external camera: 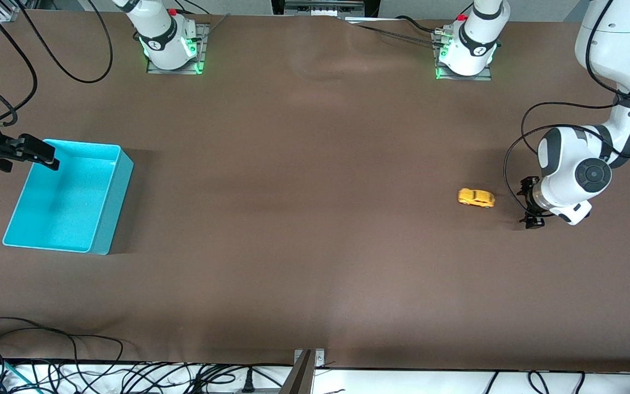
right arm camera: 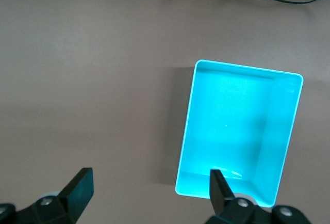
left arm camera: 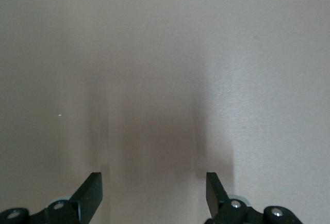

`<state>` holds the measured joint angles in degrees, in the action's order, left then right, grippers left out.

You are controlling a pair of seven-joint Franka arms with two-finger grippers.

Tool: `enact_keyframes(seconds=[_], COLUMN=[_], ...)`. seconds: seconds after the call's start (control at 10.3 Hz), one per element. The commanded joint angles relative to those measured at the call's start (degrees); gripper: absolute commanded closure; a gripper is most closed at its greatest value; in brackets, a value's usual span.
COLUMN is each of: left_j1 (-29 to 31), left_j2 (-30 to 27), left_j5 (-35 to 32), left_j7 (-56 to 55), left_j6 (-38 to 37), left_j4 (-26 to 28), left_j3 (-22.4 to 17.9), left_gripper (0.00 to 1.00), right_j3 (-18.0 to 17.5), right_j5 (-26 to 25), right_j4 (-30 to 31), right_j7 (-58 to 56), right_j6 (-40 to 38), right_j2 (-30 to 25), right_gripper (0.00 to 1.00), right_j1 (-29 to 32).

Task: Wind up and store yellow beetle car
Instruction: 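Raise the left gripper away as the car rolls toward the bin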

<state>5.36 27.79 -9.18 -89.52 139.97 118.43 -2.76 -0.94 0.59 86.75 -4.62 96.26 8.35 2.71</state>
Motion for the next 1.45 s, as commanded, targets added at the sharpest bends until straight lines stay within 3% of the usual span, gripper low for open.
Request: enact_keyframes(seconds=[0.0, 0.29, 0.68, 1.07, 1.36], left_j1=[-0.35, -0.44, -0.35, -0.17, -0.26], left_j2=[-0.46, -0.46, -0.55, -0.99, -0.64], left_j5=[-2.5, -3.29, -2.25, -2.33, 0.21], left_j7=[0.13, 3.19, 18.91, 29.71, 26.86], left_j6=[-3.82, -4.7, -19.53, -28.23, -28.17], left_j4=[-0.49, -0.66, -9.43, -12.52, -14.36], left_j3=[0.39, 0.48, 0.83, 0.57, 0.57], left_gripper=[0.1, 0.1, 0.1, 0.0, 0.0], right_j3=[-0.11, -0.11, -0.11, -0.11, -0.11], right_j5=[1.08, 1.17, 1.17, 1.17, 1.17], right_j4=[-0.97, -0.97, -0.97, -0.97, -0.97], right_j7=[-0.3, -0.3, -0.3, -0.21, -0.04], right_j6=[-0.37, -0.37, -0.55, -0.46, -0.55], right_j2=[0.26, 0.26, 0.26, 0.17, 0.17], right_gripper=[0.0, 0.0, 0.0, 0.0, 0.0], right_j1=[0.45, 0.45, 0.37, 0.37, 0.37])
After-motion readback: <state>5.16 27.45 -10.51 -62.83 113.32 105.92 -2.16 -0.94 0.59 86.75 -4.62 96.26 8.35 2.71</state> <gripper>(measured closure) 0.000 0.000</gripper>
